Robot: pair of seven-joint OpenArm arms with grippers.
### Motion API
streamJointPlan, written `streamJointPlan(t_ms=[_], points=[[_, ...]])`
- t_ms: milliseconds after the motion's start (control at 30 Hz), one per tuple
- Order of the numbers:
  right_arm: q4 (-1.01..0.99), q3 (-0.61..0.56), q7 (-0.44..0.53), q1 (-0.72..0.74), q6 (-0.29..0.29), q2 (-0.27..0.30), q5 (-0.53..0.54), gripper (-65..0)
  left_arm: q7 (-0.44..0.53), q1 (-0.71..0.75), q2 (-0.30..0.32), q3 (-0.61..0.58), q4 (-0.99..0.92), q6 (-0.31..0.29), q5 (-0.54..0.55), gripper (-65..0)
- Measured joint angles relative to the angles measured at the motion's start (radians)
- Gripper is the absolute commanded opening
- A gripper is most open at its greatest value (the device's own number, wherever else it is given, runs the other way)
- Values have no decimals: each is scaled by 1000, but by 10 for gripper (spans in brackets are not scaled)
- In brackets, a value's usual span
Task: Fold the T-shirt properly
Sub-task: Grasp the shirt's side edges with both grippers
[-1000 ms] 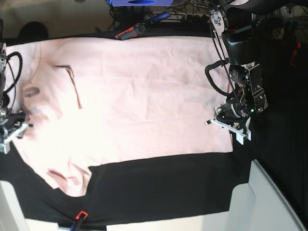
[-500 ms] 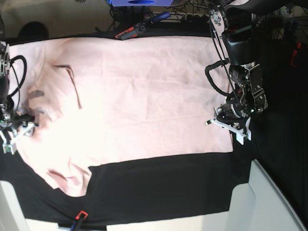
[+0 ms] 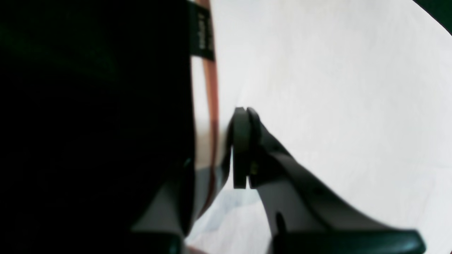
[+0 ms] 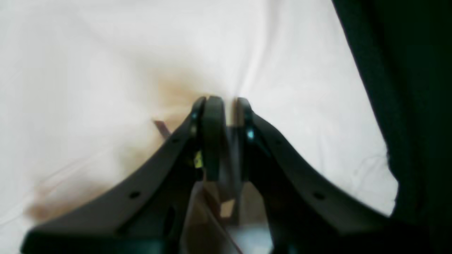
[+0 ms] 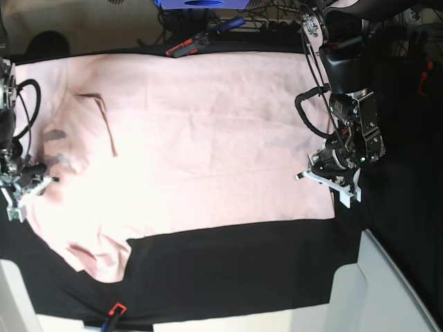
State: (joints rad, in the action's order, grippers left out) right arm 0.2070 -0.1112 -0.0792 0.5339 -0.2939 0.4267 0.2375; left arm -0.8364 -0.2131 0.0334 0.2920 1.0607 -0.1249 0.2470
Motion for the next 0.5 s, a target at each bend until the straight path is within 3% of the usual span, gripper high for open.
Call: streamJointPlan(t_ms=[167,267,333,500], points=[[3,0,-1,0,0,1,0,-650,0,0,-1,-4,2,0,-1,-588],[6,0,-8,0,-1,7,0,-649,-27,21,-13,-10,63,7,-12,-596],[30,0,-8,-6,-2,18,-3,-649,-30,39,-23,-10,105,7,-13,-650],[50,3,-1,-10,1,29,-3,-649,-31,42,-25,-11,137,1,-11,-650]])
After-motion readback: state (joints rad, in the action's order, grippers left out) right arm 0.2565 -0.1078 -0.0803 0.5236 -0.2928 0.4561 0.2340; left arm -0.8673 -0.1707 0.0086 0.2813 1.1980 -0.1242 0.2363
